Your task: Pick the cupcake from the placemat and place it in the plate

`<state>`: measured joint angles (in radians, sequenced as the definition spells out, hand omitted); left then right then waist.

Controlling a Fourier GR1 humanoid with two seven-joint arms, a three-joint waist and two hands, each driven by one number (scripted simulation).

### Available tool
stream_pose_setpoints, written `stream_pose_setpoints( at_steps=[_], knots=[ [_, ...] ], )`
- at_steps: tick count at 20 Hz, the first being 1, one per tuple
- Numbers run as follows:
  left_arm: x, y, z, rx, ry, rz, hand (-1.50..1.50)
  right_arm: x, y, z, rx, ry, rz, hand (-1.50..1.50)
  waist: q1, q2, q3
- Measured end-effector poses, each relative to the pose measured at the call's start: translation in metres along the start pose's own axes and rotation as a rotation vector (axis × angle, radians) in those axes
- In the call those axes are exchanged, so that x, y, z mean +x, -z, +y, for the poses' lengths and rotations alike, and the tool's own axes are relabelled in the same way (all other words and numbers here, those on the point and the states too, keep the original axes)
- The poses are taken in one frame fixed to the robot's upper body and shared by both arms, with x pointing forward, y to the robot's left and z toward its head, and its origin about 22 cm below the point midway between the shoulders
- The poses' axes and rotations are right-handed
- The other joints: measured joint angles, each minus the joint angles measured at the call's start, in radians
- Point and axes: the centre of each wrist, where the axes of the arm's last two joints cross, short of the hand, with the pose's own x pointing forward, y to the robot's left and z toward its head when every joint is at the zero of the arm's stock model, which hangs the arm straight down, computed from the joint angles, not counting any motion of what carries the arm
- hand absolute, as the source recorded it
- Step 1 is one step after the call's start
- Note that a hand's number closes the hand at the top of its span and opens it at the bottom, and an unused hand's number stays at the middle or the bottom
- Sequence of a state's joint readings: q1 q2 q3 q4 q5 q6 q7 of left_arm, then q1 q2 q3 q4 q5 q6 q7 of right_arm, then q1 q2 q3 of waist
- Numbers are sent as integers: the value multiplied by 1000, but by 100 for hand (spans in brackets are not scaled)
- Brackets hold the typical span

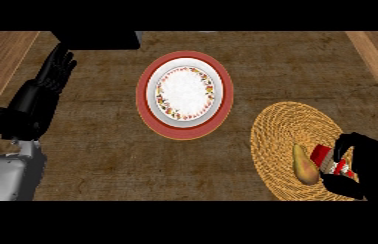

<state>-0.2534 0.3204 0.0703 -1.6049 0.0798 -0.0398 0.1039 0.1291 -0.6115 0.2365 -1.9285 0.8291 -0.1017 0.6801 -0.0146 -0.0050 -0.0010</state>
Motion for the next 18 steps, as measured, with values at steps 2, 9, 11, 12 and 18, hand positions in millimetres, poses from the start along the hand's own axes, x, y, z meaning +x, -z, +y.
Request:
stream_pose_setpoints(
  at_steps=[2,9,11,12,18],
  knots=[
    [0,1,0,2,-4,2,0,15,-6,-16,-40,68,-76,150,2,0,0],
    [8,4,-6,-16,-6,-9,0,71,-22,-44,-94,294,-256,150,16,3,0],
    [10,6,-8,-14,-5,-14,0,87,-24,-44,-84,316,-287,150,18,4,0],
    [8,6,-5,-17,-8,-13,0,96,-26,-42,-82,329,-304,150,19,4,0],
    [4,9,-3,-11,-8,-11,0,156,-4,-46,-62,365,-356,150,24,6,0]
  ],
)
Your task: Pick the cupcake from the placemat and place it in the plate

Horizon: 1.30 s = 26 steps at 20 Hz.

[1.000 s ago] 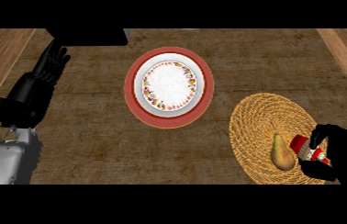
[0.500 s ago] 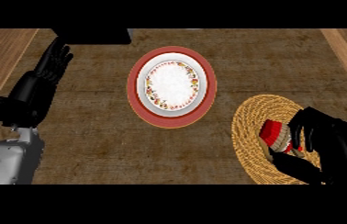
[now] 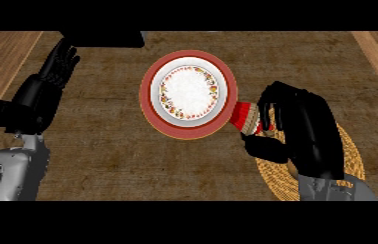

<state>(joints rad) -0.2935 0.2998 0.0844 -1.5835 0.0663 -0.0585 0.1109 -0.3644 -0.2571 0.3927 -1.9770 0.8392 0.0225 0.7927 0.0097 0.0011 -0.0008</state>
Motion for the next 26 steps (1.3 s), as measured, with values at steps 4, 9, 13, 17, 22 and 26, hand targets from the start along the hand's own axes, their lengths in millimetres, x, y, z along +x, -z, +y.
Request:
stream_pose_setpoints(
  at_steps=[4,9,13,17,22,26],
  knots=[
    [9,3,-5,-12,-4,3,0,27,30,26,29,49,2,150,6,1,0],
    [1,0,-8,-21,-4,2,0,50,67,58,70,73,15,150,9,3,0],
    [2,0,-11,-18,-6,-4,0,57,91,88,80,60,43,150,16,5,0],
    [4,1,-11,-24,-4,-9,0,56,113,114,97,21,73,150,23,6,0],
    [8,3,-14,-39,-4,-20,0,47,129,140,131,-3,108,150,37,11,1],
    [8,7,-19,-54,-11,-19,0,39,139,148,132,50,179,-150,51,15,1]
  ],
)
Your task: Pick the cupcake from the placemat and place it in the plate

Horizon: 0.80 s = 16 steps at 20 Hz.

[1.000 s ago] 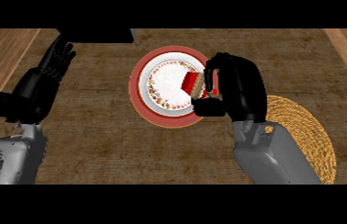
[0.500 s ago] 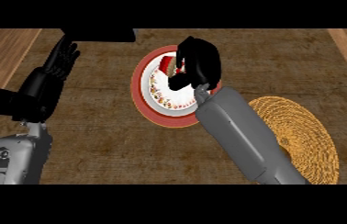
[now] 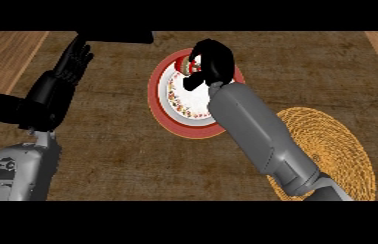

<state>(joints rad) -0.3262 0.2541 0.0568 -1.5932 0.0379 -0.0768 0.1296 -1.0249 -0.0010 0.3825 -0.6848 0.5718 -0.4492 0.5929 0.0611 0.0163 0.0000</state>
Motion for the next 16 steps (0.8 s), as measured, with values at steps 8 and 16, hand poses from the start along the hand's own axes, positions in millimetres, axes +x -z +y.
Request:
stream_pose_setpoints(
  at_steps=[8,16],
  knots=[
    [3,11,-5,-23,1,-16,0,-7,8,5,-14,184,-21,-150,26,9,1],
    [-2,6,-2,-14,2,-17,0,-1,14,-8,-137,444,-57,-150,15,4,1]
  ],
)
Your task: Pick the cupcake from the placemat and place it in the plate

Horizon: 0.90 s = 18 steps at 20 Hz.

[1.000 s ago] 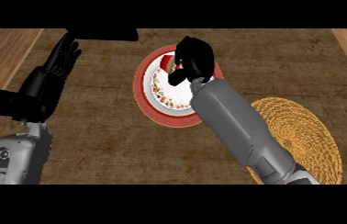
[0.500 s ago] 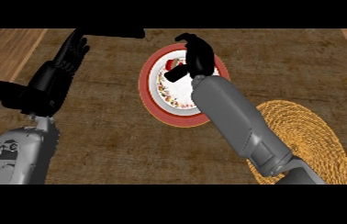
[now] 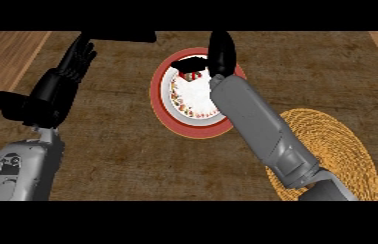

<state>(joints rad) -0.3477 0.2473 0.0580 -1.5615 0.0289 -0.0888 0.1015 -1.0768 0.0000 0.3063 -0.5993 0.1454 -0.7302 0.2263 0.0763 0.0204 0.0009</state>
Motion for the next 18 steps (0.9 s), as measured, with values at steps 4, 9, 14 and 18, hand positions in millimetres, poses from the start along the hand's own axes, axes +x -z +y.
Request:
stream_pose_setpoints(
  at_steps=[4,9,14,18],
  knots=[
    [-2,-6,9,26,6,21,0,-6,-3,-4,-37,106,2,-150,-30,-10,0],
    [-7,-12,21,54,4,40,0,-33,0,-28,-79,191,11,-150,-63,-18,-1],
    [-9,-14,28,74,11,46,0,-71,-5,-68,-97,236,-4,-150,-78,-22,-1],
    [-13,-15,23,78,13,49,0,-88,-15,-100,-87,230,-22,-150,-84,-23,-1]
  ],
)
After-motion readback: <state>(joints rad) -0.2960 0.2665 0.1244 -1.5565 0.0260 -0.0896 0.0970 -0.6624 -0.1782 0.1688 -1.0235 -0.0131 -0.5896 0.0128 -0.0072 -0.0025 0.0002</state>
